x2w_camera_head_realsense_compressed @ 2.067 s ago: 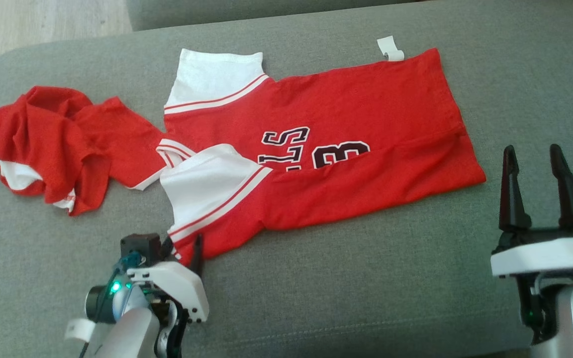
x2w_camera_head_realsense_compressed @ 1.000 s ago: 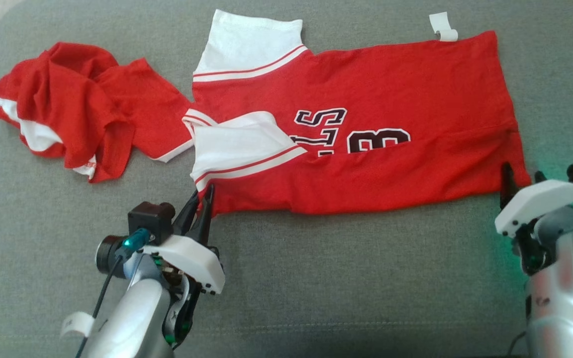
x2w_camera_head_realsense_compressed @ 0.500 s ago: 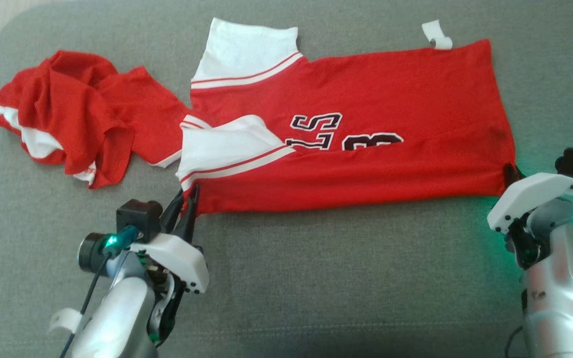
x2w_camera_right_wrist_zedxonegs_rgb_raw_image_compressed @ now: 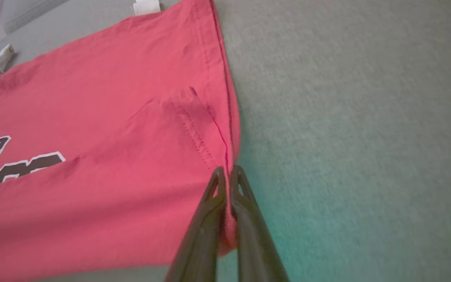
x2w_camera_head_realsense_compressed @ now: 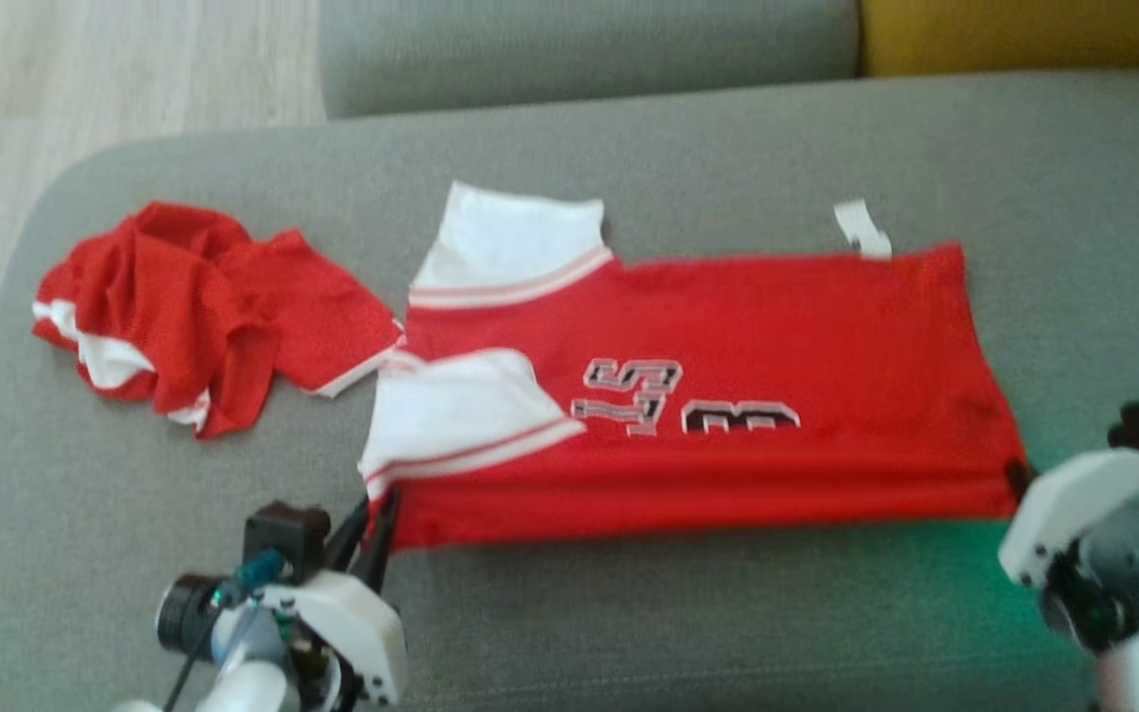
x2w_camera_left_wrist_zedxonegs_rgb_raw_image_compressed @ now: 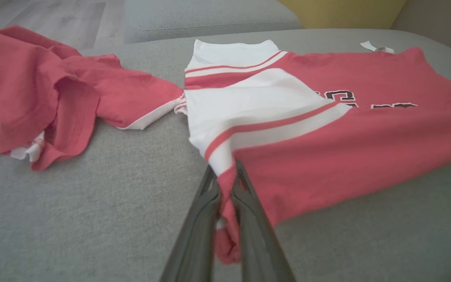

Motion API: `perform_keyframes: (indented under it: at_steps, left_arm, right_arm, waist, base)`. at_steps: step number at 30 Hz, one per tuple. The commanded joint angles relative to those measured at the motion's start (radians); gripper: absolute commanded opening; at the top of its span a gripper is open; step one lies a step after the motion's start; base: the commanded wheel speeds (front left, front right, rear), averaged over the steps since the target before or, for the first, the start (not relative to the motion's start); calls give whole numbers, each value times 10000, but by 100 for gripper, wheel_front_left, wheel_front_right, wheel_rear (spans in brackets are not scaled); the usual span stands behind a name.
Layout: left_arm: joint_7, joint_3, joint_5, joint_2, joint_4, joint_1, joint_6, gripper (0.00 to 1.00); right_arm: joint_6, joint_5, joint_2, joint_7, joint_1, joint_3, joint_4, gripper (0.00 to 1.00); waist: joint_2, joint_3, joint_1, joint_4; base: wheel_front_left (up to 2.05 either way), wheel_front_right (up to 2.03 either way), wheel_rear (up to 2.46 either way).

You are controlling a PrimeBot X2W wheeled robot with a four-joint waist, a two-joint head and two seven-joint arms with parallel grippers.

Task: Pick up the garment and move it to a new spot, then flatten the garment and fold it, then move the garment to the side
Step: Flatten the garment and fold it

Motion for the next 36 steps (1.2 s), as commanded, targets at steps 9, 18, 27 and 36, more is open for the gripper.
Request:
perform_keyframes:
  at_steps: [9,18,27,36]
  left_arm:
    - [983,-80,-80,674,-1044,594,-8,0]
    - [1094,-138,-109,655,-926,357,73,100]
    - [-216,694,-218,775,-1569,-1164,77,100]
    - [683,465,-400,1106,-1331,-4090,-1326,100]
  right_arm:
    - [65,636,-438,1603,1775,19,-2631,0]
    - [65,274,258,1002,1824,-484,-3864,100]
    - [65,75,414,-1338,623,101,-4396,100]
    - [65,5,447,-2957,-703,980,-4205,100]
  waist:
    - [0,-410,0,-50]
    - [0,-94,0,-178]
    - [0,395,0,-421]
    - [0,1488,0,-797]
  base:
    - [0,0,0]
    - [0,0,0]
    - [0,0,0]
    - [0,0,0]
